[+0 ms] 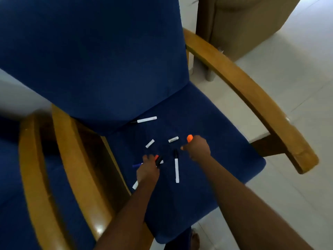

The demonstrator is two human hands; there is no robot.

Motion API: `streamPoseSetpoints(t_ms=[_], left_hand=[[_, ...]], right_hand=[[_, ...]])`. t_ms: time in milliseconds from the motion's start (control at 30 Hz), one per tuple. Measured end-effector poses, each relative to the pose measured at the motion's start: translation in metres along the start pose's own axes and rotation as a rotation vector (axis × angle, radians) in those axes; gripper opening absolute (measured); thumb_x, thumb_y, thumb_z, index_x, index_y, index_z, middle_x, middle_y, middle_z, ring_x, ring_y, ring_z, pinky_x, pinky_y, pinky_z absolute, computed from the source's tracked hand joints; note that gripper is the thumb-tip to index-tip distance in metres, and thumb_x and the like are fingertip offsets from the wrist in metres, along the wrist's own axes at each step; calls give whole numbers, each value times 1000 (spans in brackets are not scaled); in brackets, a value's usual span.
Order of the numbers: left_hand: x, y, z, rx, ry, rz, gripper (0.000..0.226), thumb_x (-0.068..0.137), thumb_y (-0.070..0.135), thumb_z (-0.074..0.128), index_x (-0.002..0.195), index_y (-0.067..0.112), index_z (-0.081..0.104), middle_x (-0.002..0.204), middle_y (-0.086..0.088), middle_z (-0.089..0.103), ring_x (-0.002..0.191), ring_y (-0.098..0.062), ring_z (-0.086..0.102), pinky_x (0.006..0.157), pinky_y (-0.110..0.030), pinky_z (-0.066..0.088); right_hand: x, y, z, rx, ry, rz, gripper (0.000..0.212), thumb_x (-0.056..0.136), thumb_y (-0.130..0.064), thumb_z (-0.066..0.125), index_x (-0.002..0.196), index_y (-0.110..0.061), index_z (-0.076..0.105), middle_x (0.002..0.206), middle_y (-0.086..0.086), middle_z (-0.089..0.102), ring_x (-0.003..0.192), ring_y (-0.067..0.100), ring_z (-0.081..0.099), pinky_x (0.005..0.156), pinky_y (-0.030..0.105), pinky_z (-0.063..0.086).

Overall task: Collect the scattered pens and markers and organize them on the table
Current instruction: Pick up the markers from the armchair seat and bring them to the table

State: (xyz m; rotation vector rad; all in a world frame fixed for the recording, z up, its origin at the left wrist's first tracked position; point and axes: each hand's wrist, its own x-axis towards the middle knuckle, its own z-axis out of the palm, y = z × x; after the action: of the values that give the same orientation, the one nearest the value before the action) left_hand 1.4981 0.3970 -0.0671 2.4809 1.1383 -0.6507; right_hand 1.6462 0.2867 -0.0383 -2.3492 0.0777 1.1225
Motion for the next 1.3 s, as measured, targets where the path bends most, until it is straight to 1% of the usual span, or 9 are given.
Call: streamPoseSetpoints(t_ms=[133, 267, 333, 433, 700, 833, 933, 1200, 1300], left_hand=[[34, -11, 41, -792, 205, -660, 56, 88, 36, 63, 131, 5, 46, 129, -19, 55, 110, -36, 58, 80, -37, 45], [46, -10, 61, -1395, 213, -976, 35, 85, 36, 68, 81, 3, 56, 76, -16, 63, 60, -27, 58, 56, -31, 48], [50, -5, 64, -1352, 198, -969, 36, 84, 34, 69, 70, 6, 51, 62, -10, 55, 49, -21, 50, 48, -27, 42], [60, -4, 64, -1283, 201, -991, 34, 82, 32, 71, 89, 1, 59, 64, -11, 59, 50, -22, 53, 50, -26, 43], [71, -15, 41, -806, 217, -776, 28, 82, 23, 63, 102, 4, 58, 97, -18, 66, 87, -34, 63, 73, -34, 49], [88, -14, 24, -360, 314, -329, 26, 86, 22, 64, 103, 4, 57, 97, -16, 63, 96, -33, 56, 71, -37, 44], [111, -12, 17, -203, 256, -146, 27, 89, 24, 62, 109, 6, 57, 104, -11, 62, 104, -26, 54, 74, -36, 46], [149, -11, 8, -158, 1, -106, 27, 85, 21, 65, 106, 5, 59, 114, -10, 58, 104, -25, 57, 82, -34, 48], [159, -14, 4, -159, -58, -106, 23, 85, 19, 63, 103, 5, 61, 111, -12, 63, 103, -27, 59, 80, -35, 48]], right_hand=[[29, 21, 54, -31, -83, 43, 39, 79, -31, 74, 104, -10, 51, 111, 10, 60, 99, 27, 62, 69, 32, 46], [30, 32, 100, -226, -78, 4, 54, 84, -32, 69, 124, -9, 40, 120, 9, 58, 106, 23, 61, 73, 30, 45], [30, 36, 113, -361, -12, -65, 41, 94, -30, 57, 124, -10, 37, 119, 8, 59, 101, 21, 64, 69, 28, 45], [32, 37, 119, -437, -17, -152, 28, 99, -26, 46, 120, -9, 41, 118, 8, 58, 99, 20, 65, 66, 27, 40], [61, -18, 75, -674, 229, -652, 47, 50, -10, 85, 93, -11, 66, 78, 3, 65, 64, 20, 62, 46, 24, 29], [87, -35, 69, -762, 61, -611, 49, 84, -4, 61, 129, -8, 42, 131, 10, 42, 112, 25, 51, 71, 30, 45], [96, -34, 73, -768, -13, -534, 48, 88, -6, 57, 132, -9, 38, 132, 9, 42, 114, 24, 50, 74, 31, 47], [108, -66, 75, -971, -271, -451, 45, 93, -14, 54, 134, -7, 36, 132, 11, 50, 120, 27, 52, 89, 33, 46], [114, -97, 74, -873, -182, -511, 46, 93, -12, 51, 136, -6, 35, 129, 13, 51, 116, 28, 53, 86, 35, 47]])
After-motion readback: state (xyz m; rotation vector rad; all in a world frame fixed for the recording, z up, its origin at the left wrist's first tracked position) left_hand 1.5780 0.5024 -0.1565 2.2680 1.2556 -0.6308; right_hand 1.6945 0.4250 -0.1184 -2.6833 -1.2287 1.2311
